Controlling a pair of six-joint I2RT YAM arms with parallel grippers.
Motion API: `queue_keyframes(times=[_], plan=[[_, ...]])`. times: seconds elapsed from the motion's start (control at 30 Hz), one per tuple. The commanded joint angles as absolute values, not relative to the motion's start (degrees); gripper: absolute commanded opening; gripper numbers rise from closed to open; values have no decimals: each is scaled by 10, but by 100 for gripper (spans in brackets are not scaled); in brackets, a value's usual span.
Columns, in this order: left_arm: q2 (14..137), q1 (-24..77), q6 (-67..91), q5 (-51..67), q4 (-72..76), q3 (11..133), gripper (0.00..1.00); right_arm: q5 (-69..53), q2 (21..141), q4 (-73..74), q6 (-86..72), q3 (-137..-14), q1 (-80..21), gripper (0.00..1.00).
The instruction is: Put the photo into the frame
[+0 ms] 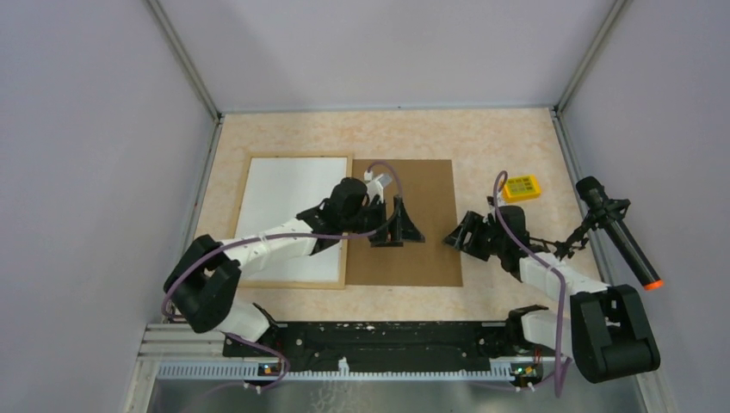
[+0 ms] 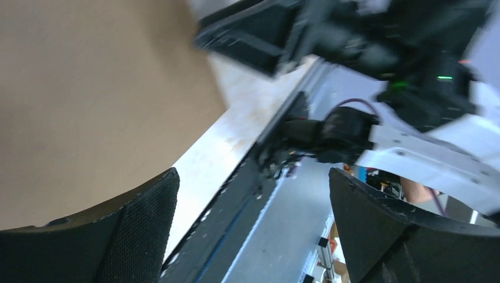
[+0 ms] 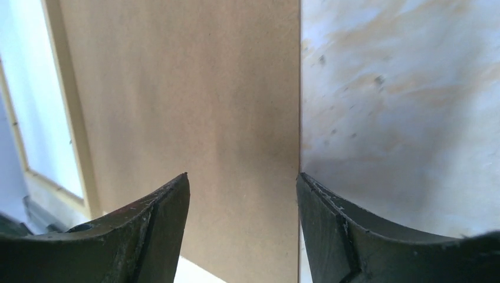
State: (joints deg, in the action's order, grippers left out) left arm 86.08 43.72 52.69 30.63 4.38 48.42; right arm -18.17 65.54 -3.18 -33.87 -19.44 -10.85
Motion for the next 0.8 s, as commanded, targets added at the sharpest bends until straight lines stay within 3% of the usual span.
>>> queue_keyframes(times=[0.0, 0.23, 0.47, 0.67, 0.77], plan=[[806, 437, 527, 333, 94, 521, 99, -234, 649, 28, -372, -164, -127, 66], [771, 437, 426, 247, -59, 538, 99, -135, 607, 115, -346, -199, -139, 66], [719, 436, 384, 182, -113, 468, 99, 10, 612, 223, -337, -305, -244, 66], [658, 436, 370, 116, -129, 439, 99, 19, 682, 193, -360, -369, -354, 57], [652, 435, 363, 102, -143, 440, 99, -44, 740, 136, -378, -370, -370, 57]])
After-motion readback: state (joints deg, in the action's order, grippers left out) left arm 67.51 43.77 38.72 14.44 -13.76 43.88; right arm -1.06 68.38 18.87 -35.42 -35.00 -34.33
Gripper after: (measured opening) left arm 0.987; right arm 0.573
